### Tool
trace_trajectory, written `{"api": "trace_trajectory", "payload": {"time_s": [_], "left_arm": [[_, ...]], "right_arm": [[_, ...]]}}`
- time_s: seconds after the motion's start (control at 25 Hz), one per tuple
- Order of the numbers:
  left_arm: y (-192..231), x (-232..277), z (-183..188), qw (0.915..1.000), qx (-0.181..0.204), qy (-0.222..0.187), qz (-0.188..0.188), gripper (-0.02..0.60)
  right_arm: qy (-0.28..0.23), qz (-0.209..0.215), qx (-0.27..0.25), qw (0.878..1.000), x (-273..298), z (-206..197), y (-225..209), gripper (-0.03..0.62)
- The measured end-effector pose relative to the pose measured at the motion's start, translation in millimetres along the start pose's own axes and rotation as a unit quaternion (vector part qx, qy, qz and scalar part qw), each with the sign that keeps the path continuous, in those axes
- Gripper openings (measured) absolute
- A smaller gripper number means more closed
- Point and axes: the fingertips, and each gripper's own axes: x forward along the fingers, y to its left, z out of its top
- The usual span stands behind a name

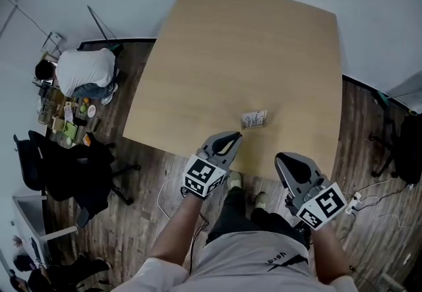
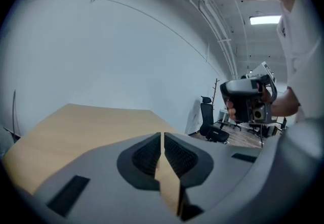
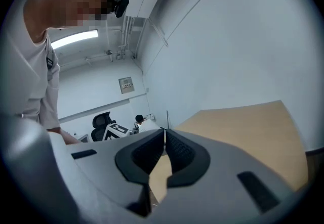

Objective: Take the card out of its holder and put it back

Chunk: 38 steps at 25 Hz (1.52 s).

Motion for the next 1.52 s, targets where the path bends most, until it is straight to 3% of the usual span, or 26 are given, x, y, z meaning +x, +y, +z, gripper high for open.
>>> {"api": "trace_trajectory", "payload": {"time_s": [0.16, 0.28, 0.44, 0.8, 0.92, 1.04, 1.52], "left_arm": [[37.1, 29.8, -24.0, 0.9991, 0.006, 0.026, -0.032, 0.022], [52.8, 50.5, -42.0, 0.9972, 0.005, 0.046, -0.058, 0.086], [66.8, 69.1, -63.4, 0.9941, 0.01, 0.067, -0.085, 0.114], [59.7, 102.2, -81.1, 0.9821, 0.023, 0.085, -0.167, 0.124], [57.7, 107.3, -82.9, 0.982, 0.027, 0.082, -0.168, 0.116], [58.4, 108.3, -84.6, 0.9833, 0.022, 0.08, -0.162, 0.052], [46.7, 108.8, -67.1, 0.9836, 0.036, 0.067, -0.163, 0.025]], "right_arm": [[0.009, -0.013, 0.011, 1.0, 25.7, -6.3, -13.3, 0.014], [0.021, -0.02, 0.022, 0.999, 42.0, -14.9, -22.9, 0.014], [0.032, -0.024, 0.03, 0.999, 63.1, -25.3, -31.1, 0.014], [0.043, -0.04, 0.042, 0.997, 82.1, -35.2, -45.9, 0.014], [0.046, -0.045, 0.042, 0.997, 81.1, -37.7, -44.8, 0.014], [0.046, -0.052, 0.042, 0.997, 76.7, -39.1, -44.7, 0.012], [0.038, -0.073, 0.042, 0.996, 47.5, -37.5, -51.4, 0.014]]}}
